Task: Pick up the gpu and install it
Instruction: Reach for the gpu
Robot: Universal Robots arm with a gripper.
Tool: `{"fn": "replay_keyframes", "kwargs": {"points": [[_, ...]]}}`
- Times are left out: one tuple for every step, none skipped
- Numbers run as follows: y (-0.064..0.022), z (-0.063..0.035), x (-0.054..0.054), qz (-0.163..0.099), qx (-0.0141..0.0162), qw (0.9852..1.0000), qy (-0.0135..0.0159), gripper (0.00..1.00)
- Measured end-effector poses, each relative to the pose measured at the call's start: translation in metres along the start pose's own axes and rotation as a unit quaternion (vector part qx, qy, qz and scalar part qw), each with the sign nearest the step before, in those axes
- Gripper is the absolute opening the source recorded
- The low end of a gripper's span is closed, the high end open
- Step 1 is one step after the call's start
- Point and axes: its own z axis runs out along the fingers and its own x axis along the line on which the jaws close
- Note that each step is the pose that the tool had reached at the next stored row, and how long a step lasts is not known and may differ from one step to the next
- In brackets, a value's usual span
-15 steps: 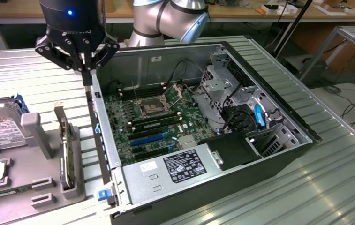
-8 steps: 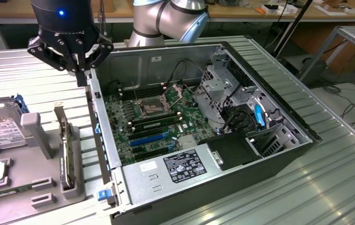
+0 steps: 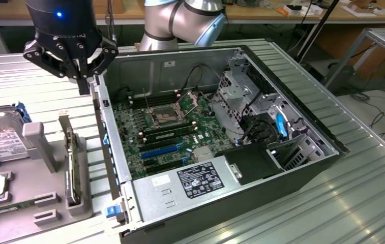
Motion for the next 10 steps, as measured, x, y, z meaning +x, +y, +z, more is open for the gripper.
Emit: {"fn": "replay_keyframes", "kwargs": {"points": [[-0.0002, 0.0000, 0.001, 0.000, 0.0000, 1.0000, 0.0000, 0.11], [-0.0004, 0.0000, 0.002, 0.000, 0.0000, 1.0000, 0.0000, 0.11], [-0.0005, -0.0001, 0.003, 0.000, 0.0000, 1.0000, 0.0000, 0.11], [-0.0007, -0.0001, 0.004, 0.000, 0.0000, 1.0000, 0.0000, 0.11], [-0.0008, -0.0001, 0.005, 0.000, 0.0000, 1.0000, 0.0000, 0.11], [-0.0011, -0.0001, 0.007, 0.000, 0.0000, 1.0000, 0.0000, 0.11], [-0.0013, -0.0002, 0.008, 0.000, 0.0000, 1.0000, 0.0000, 0.11], [-0.0015, -0.0002, 0.009, 0.000, 0.0000, 1.0000, 0.0000, 0.11], [-0.0017, -0.0002, 0.010, 0.000, 0.0000, 1.0000, 0.0000, 0.11], [-0.0019, -0.0003, 0.012, 0.000, 0.0000, 1.0000, 0.0000, 0.11]]}}
